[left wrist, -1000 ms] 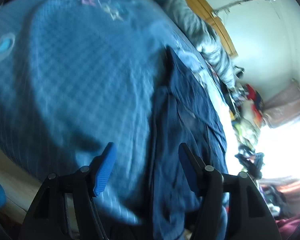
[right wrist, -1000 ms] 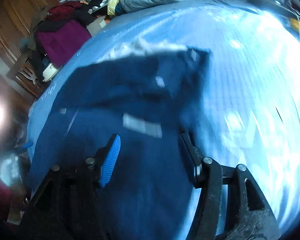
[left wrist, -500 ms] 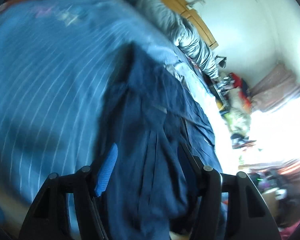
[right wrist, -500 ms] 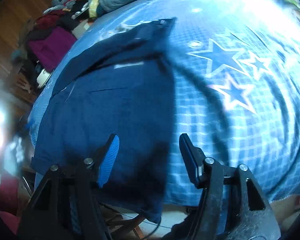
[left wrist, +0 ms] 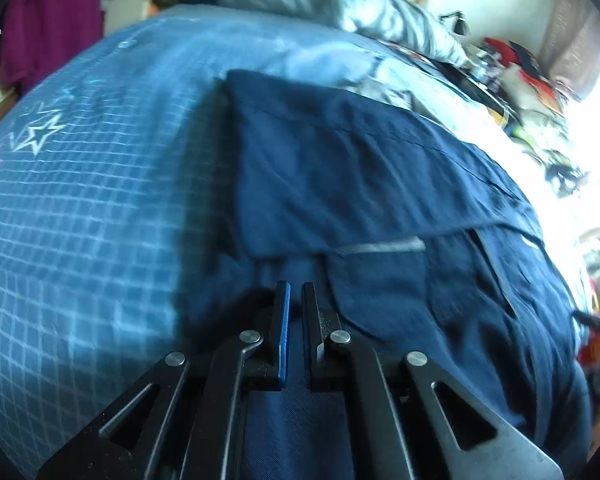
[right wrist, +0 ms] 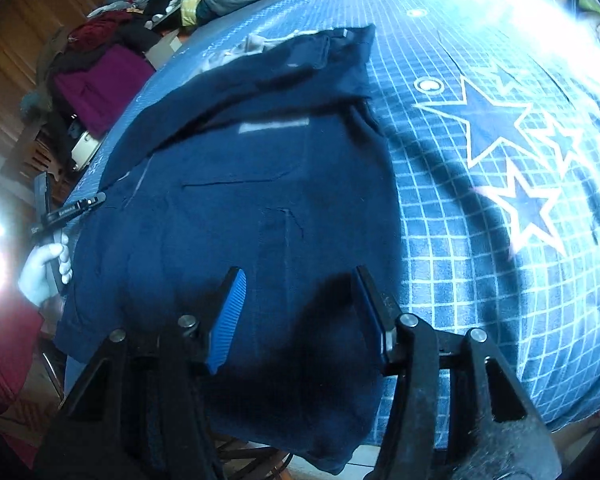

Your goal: Fold small clothes

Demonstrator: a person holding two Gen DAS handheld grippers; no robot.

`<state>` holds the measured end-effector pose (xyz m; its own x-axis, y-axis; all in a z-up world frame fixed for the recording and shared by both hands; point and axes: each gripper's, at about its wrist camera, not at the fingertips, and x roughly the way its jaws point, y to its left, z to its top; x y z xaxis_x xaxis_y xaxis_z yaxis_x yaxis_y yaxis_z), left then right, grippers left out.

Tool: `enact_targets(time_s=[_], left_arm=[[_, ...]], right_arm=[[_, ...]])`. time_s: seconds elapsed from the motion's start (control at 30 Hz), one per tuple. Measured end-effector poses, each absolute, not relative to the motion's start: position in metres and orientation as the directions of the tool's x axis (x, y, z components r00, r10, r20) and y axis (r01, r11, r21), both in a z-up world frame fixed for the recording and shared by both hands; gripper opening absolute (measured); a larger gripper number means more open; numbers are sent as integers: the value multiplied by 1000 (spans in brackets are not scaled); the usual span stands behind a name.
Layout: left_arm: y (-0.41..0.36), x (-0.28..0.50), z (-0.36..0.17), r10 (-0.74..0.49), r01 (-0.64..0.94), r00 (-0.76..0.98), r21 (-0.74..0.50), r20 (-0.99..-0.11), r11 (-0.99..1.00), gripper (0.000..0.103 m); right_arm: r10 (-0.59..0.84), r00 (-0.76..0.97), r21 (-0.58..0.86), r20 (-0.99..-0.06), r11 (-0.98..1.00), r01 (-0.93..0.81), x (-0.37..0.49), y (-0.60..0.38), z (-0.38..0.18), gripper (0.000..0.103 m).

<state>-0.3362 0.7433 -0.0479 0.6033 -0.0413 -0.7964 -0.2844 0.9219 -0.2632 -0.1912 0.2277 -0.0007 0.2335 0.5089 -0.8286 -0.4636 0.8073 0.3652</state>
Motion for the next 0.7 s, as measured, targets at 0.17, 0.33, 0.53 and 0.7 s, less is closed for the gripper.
enact_targets(time_s=[0.17,0.33,0.53,0.7], left_arm=[[740,-310,-55,9,-294,590,-204,-807,934,4],[758,-318,-53,115,-421,611,-198,-783,885,6],[760,-333,-51,175,-473,629,-194,-757,859,5],[770,-335,-53,131,-466,646,-252,-752,848,6]], right_arm=[[502,233,359,-833,811,-462,-190,233,-3,55],[510,236,346,-827,793,-502,-186,256,11,55],[615,188,307,-766,606,-734,-169,373,58,55],[694,-14,359,-720,355,-863,-154,531,56,52]])
